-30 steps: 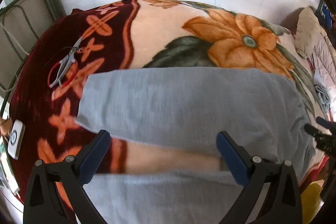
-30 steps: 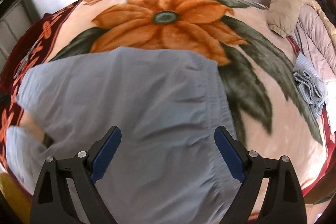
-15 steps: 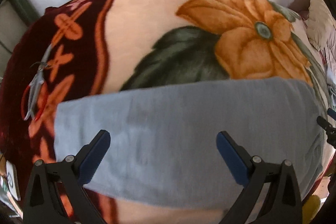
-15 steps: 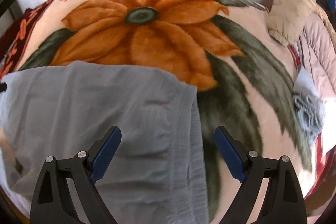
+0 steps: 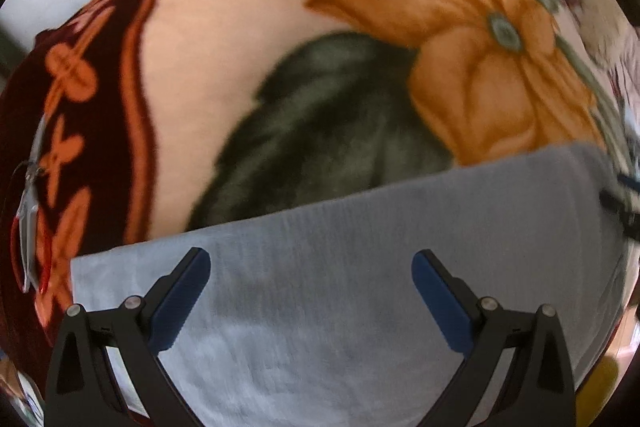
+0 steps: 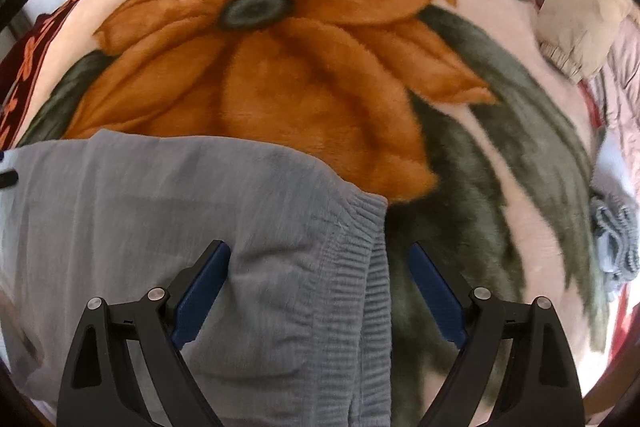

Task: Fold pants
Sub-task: 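Move the right gripper to the ribbed cuff while the left gripper approaches the leg fabric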

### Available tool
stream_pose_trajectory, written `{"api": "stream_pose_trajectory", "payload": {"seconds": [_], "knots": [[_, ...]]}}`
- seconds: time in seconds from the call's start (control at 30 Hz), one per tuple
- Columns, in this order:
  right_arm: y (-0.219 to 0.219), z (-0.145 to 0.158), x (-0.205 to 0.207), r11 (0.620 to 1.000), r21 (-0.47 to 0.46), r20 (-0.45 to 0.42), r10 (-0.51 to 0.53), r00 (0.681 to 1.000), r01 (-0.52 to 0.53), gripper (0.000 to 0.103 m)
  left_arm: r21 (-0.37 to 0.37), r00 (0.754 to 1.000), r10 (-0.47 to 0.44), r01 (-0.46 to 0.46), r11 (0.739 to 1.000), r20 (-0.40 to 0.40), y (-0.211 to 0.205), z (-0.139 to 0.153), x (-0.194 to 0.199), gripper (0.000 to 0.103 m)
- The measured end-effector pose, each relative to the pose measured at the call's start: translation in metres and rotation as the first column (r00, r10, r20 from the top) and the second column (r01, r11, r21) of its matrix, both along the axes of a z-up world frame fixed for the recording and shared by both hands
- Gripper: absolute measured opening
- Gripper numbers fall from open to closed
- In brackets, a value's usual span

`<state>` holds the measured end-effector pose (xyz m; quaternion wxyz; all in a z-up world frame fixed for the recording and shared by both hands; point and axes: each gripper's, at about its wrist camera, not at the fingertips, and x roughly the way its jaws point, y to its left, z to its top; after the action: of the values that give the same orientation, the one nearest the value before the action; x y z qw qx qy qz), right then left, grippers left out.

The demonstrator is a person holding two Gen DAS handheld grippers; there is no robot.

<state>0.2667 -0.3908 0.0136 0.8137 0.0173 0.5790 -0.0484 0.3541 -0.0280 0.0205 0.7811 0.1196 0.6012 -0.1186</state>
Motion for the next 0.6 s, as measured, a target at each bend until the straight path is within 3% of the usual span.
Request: {"api": "stream_pose_trajectory", "payload": {"seconds": [0.17, 0.6], "knots": [[-0.010, -0.006, 0.008, 0.997, 0.074, 0.022, -0.039, 0.999, 0.038, 0.092, 0.073, 0.997, -0.066, 0.063, 0.995, 0.040, 0.002, -0.012, 0.002, 0.103], [-0.011, -0.014, 0.022, 0.996, 0.088, 0.031, -0.002, 1.000, -0.001, 0.097, -0.057, 0.996, -0.092, 0.093, 0.994, 0.021, 0.022, -0.027, 0.024, 0.103]]}}
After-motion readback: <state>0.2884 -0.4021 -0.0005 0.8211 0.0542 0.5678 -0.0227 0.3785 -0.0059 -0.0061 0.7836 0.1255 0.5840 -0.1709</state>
